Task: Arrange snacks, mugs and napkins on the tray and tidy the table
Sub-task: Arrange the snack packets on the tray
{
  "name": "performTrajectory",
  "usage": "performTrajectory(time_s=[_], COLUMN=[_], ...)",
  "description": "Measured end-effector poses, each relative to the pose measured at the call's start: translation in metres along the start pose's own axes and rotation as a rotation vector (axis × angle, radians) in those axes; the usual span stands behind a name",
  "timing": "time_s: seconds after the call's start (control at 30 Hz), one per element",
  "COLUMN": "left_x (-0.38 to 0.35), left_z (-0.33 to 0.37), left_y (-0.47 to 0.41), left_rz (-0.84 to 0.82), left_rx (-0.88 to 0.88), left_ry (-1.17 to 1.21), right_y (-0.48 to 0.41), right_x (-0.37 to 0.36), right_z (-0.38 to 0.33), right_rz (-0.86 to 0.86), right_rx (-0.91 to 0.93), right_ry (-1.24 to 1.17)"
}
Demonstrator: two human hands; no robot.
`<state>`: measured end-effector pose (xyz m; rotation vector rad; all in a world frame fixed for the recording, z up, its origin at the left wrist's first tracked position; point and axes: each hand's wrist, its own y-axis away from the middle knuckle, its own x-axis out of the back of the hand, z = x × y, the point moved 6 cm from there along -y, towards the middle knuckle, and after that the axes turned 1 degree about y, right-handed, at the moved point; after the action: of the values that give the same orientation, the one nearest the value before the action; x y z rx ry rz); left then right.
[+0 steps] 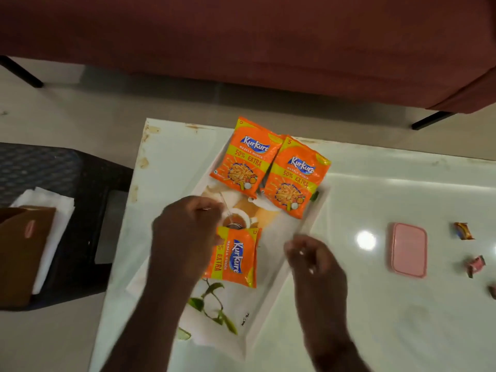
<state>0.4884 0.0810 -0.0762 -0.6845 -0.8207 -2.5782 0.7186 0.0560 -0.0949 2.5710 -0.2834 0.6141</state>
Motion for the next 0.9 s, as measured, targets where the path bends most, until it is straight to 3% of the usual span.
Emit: performTrajectory(time_s=[0.07, 0.17, 0.27, 0.33, 0.47, 0.53, 0.77, 0.9], left_x=[0.018, 0.016, 0.0, -0.011, -0.038, -0.056, -0.101, -0.118], left_z=[-0.032, -0.084, -0.105, -0.11, -0.109, -0.094, -0.059, -0.068], left_y=[-0.005, -0.002, 0.009, 0.012, 0.024, 0.031, 0.001, -0.014], left_rz=[0.009, -0.09, -0.077, -0.069, -0.101, -0.116, -0.123, -0.121], left_rx=[0.051, 0.136, 0.105, 0.152, 0.458, 0.498, 0.463, 0.461], left_ry=[-0.214, -0.443, -0.358, -0.239, 0.393, 0.572, 0.67, 0.609], right_y=[0.045, 0.07, 0.054, 0.031, -0.026, -0.051, -0.117, -0.132], right_x=[-0.02, -0.052, -0.077, -0.082, -0.063, -0.053, -0.052, -0.058], right_z=[0.04, 0.062, 0.056, 0.042, -0.008, -0.036, -0.073, -0.069], right_rz=[-0.074, -0.123, -0.173, -0.194, -0.148, -0.155, -0.311, -0.297], right_rx=[-0.213, -0.359, -0.392, -0.293, 0.001, 0.129, 0.212, 0.215], right_ry=[-0.027, -0.025, -0.061, -0.062, 0.101, 0.184, 0.467, 0.515])
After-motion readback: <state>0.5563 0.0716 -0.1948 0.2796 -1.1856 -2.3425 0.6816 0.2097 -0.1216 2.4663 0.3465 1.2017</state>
